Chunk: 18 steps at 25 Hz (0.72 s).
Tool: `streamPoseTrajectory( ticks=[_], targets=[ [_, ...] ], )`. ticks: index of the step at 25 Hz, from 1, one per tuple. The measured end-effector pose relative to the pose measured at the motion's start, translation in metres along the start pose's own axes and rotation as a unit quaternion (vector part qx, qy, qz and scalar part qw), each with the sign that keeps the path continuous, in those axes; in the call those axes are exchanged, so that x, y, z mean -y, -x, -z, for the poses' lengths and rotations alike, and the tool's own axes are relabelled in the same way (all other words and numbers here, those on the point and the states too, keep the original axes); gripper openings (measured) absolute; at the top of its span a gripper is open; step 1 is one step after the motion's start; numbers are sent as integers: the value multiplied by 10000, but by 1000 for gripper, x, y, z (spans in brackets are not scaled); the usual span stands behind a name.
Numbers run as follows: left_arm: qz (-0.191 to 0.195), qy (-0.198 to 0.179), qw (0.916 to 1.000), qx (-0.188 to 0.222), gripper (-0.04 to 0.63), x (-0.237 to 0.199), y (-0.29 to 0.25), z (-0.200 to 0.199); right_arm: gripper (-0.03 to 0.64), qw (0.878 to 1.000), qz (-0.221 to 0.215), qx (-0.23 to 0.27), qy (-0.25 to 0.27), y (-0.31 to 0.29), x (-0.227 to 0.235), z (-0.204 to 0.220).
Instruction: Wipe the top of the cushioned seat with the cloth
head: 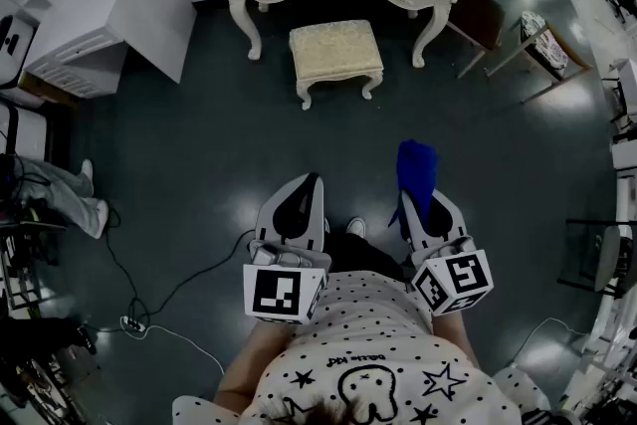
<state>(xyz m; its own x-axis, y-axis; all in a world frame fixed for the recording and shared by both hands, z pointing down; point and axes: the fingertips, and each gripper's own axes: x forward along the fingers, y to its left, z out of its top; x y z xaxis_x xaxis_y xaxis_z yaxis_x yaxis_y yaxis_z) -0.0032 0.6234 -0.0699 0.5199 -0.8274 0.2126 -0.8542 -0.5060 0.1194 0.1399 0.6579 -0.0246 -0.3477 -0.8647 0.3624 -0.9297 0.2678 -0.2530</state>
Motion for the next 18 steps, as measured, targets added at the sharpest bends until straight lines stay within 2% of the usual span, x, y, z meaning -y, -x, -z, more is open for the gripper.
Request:
streamPoseTrajectory(
  ticks=[18],
  targets=[
    [4,-89,9999,55,-5,23,-18,-4,87,9999,-98,4,112,8,26,-4]
  ],
)
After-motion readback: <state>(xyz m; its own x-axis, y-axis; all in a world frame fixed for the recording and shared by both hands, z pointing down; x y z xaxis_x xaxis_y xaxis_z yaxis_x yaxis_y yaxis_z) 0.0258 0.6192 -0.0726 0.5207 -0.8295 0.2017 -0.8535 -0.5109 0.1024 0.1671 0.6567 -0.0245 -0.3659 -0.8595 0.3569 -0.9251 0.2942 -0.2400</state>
